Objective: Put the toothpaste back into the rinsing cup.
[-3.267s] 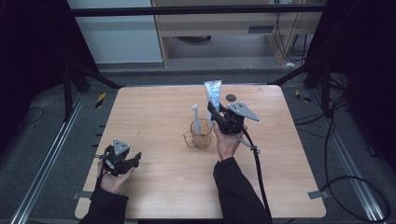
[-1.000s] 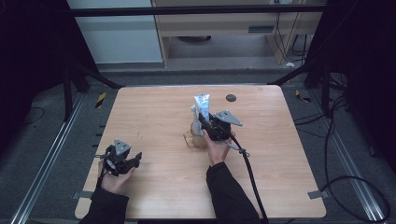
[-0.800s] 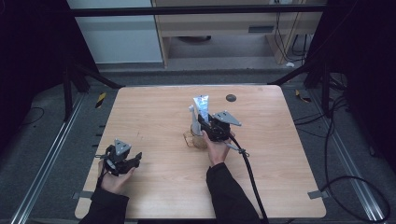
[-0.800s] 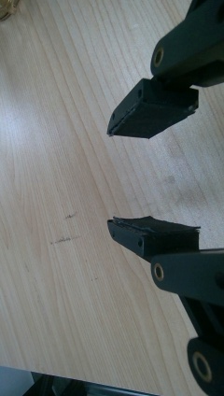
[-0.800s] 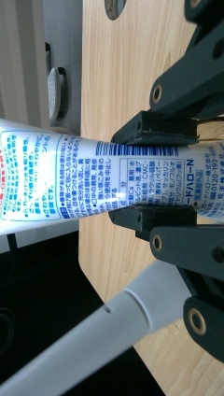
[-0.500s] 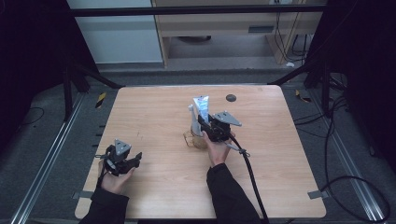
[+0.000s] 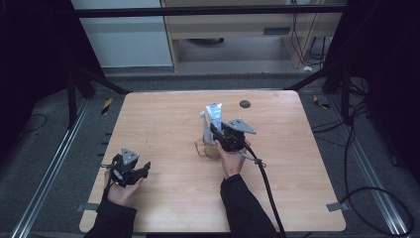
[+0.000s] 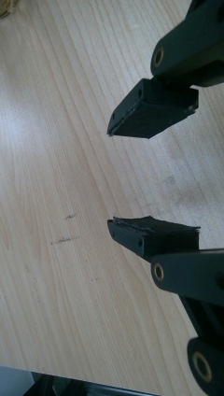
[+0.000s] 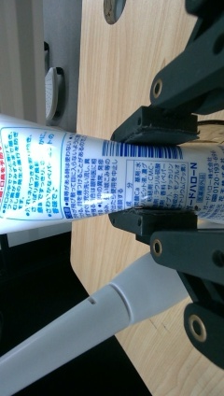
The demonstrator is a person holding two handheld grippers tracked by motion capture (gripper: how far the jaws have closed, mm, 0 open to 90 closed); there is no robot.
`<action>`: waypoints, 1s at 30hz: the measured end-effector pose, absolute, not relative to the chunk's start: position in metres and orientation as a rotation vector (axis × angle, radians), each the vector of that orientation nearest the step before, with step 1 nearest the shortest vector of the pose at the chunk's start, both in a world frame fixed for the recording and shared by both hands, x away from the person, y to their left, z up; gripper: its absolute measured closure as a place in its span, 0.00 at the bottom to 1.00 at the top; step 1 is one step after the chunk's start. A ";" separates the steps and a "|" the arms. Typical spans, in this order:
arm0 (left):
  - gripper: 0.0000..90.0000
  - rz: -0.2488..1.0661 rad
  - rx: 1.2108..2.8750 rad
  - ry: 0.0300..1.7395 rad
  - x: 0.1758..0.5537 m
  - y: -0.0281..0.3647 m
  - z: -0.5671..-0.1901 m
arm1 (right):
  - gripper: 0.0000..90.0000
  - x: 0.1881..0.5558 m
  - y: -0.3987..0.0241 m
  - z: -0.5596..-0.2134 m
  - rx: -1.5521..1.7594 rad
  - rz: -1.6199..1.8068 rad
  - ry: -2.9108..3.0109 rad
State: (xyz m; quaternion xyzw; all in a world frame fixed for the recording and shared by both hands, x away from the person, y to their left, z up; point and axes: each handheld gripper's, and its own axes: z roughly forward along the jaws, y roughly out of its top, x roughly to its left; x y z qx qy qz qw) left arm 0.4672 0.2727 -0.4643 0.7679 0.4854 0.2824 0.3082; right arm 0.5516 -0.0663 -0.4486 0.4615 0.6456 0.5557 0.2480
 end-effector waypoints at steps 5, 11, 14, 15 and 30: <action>0.53 0.746 2.032 1.281 0.467 0.272 -0.465 | 0.66 0.550 -0.067 -0.449 1.256 1.501 1.786; 0.53 0.747 2.031 1.283 0.467 0.273 -0.464 | 0.66 0.548 -0.069 -0.453 1.260 1.486 1.807; 0.52 0.747 2.031 1.282 0.467 0.273 -0.464 | 0.66 0.546 -0.070 -0.453 1.258 1.480 1.810; 0.52 0.747 2.031 1.282 0.467 0.272 -0.464 | 0.66 0.546 -0.071 -0.452 1.256 1.471 1.820; 0.53 0.746 2.032 1.282 0.467 0.273 -0.464 | 0.56 0.539 -0.075 -0.445 1.234 1.438 1.825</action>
